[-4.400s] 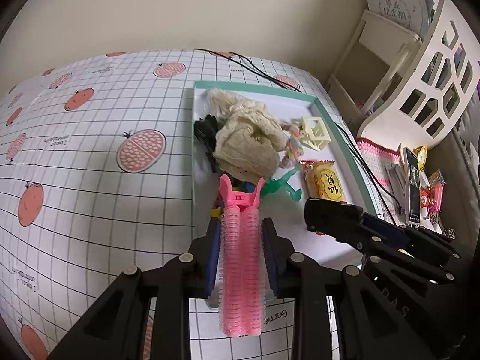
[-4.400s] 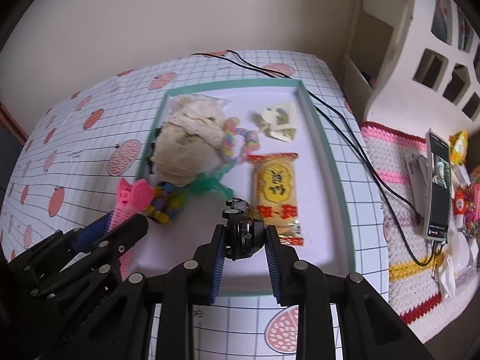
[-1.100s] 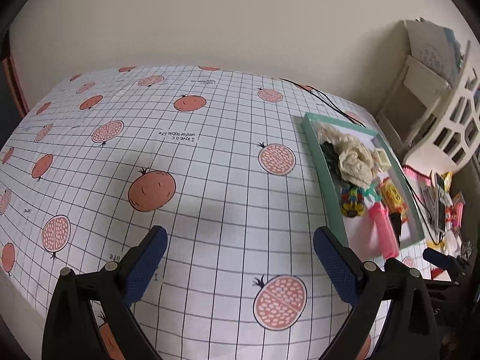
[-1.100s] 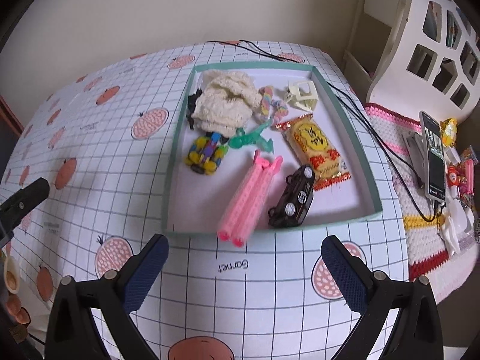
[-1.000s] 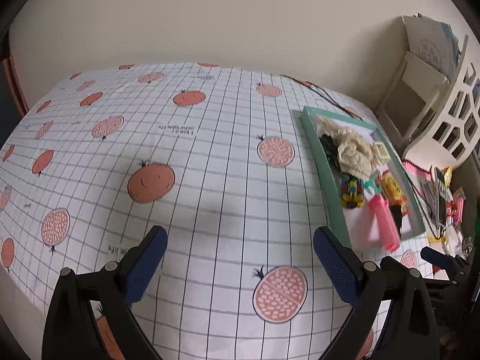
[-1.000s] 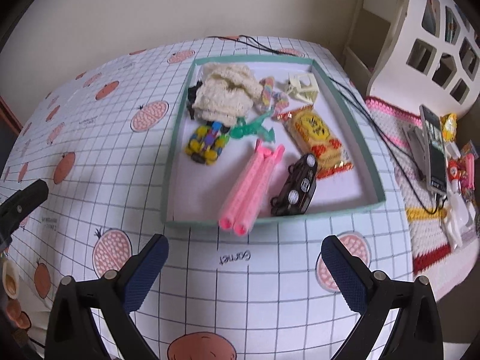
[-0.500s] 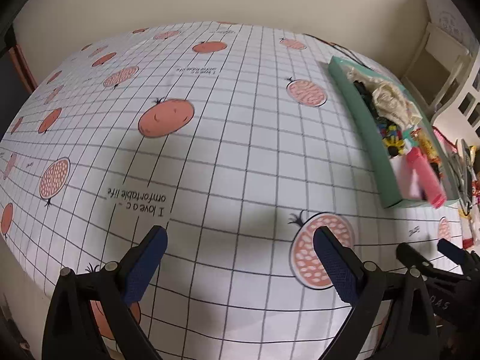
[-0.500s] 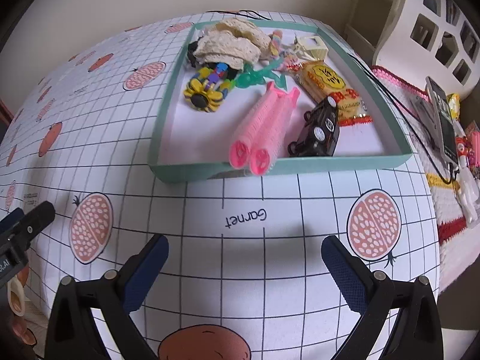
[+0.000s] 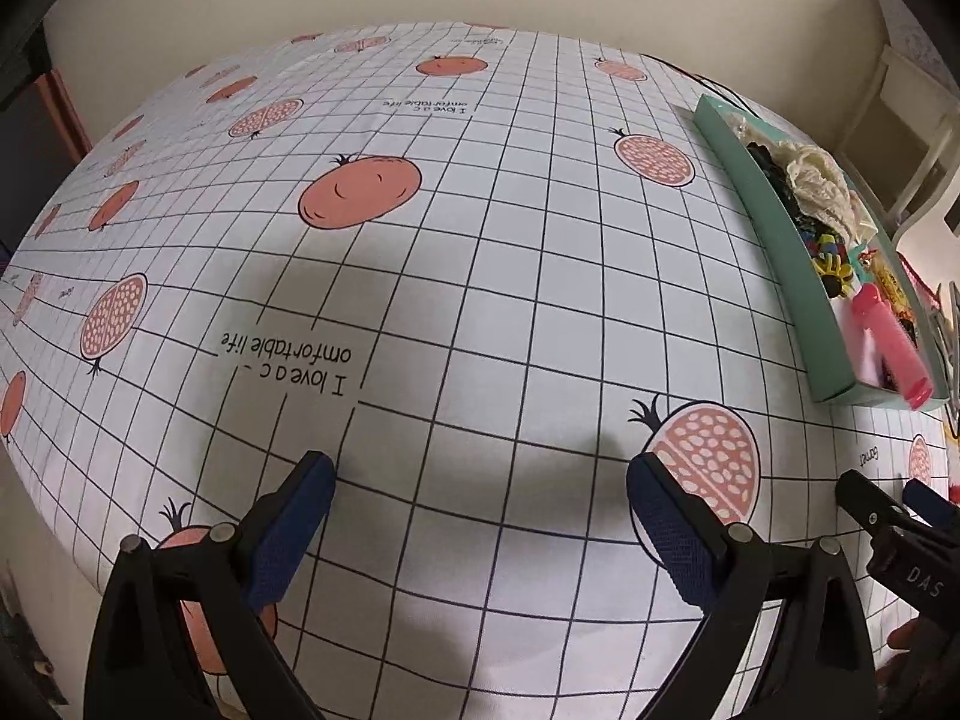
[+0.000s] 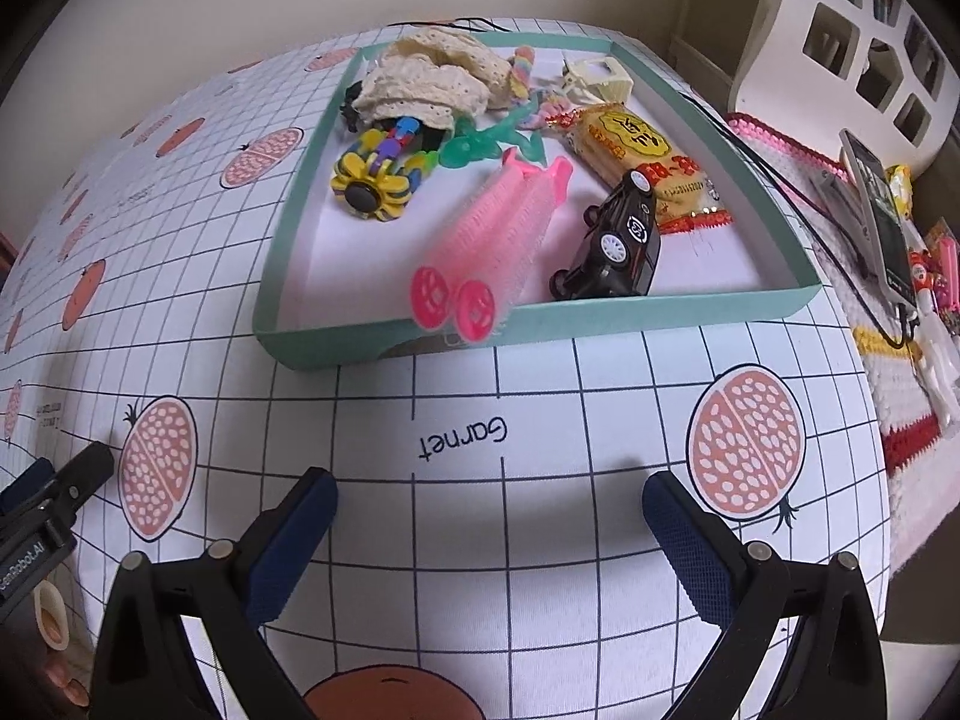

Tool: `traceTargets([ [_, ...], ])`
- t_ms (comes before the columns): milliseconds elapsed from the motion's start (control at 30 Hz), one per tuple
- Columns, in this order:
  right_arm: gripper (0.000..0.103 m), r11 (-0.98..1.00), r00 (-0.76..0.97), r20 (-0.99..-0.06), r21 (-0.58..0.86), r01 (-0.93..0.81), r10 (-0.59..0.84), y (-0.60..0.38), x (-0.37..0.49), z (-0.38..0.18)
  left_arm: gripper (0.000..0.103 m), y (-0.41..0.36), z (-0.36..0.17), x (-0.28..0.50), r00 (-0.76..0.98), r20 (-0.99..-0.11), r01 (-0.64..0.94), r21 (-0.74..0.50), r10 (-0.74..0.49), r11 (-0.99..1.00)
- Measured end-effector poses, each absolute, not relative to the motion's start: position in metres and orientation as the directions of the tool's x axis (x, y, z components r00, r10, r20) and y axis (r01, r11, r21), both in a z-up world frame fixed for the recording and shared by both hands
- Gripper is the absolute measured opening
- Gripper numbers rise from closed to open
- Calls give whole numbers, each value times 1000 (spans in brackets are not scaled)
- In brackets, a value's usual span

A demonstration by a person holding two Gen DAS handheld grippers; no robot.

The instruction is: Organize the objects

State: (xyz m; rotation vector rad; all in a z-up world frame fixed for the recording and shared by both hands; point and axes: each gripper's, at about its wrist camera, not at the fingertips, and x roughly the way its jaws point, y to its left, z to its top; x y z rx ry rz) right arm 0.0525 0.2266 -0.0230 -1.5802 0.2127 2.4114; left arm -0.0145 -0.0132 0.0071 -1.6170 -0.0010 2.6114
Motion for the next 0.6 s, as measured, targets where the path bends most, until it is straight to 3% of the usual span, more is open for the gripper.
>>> traceTargets([
  [600, 103, -962, -404, -905, -16, -274, 130, 226, 52, -24, 98, -8, 6, -12, -462, -886, -70, -5, 37, -998],
])
